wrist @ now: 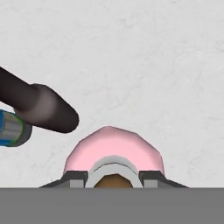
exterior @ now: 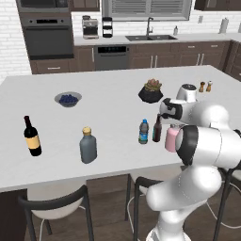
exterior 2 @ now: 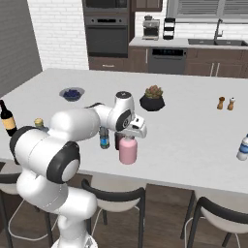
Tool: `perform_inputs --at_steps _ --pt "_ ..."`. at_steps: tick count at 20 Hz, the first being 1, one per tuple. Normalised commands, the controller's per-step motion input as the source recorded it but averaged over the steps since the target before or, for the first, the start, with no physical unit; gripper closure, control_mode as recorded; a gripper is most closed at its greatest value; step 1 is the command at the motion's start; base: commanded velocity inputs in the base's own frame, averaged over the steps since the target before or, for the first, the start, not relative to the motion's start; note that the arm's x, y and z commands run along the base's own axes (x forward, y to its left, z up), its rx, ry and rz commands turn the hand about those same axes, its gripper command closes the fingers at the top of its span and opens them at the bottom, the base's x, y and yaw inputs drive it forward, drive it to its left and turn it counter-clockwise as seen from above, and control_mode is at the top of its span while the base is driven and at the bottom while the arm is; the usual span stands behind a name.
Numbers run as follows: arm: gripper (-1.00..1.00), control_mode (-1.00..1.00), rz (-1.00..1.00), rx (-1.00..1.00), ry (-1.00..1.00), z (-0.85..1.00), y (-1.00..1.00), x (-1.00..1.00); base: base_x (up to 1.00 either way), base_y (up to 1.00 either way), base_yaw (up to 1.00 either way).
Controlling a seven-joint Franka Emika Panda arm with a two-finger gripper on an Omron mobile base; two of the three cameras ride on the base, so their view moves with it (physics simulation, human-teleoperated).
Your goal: Move the plastic bottles in the middle to the plastics group, and the glass bottles in the middle to the glass group.
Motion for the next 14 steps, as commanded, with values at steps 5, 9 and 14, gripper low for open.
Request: perform_inputs --at_steps 5,9,14 --pt "1.00 -1.00 -0.07 0.02 -0.02 0.14 -0.07 -0.46 0.00 0.00 0.00" --pt "1.00 -1.00 0.00 0.08 -0.01 0.42 0.04 -0.89 0.00 0.00 0.00" --pt "1.00 -1.00 0.00 0.06 -0.04 0.43 0.47 -0.70 0.00 0.00 0.00"
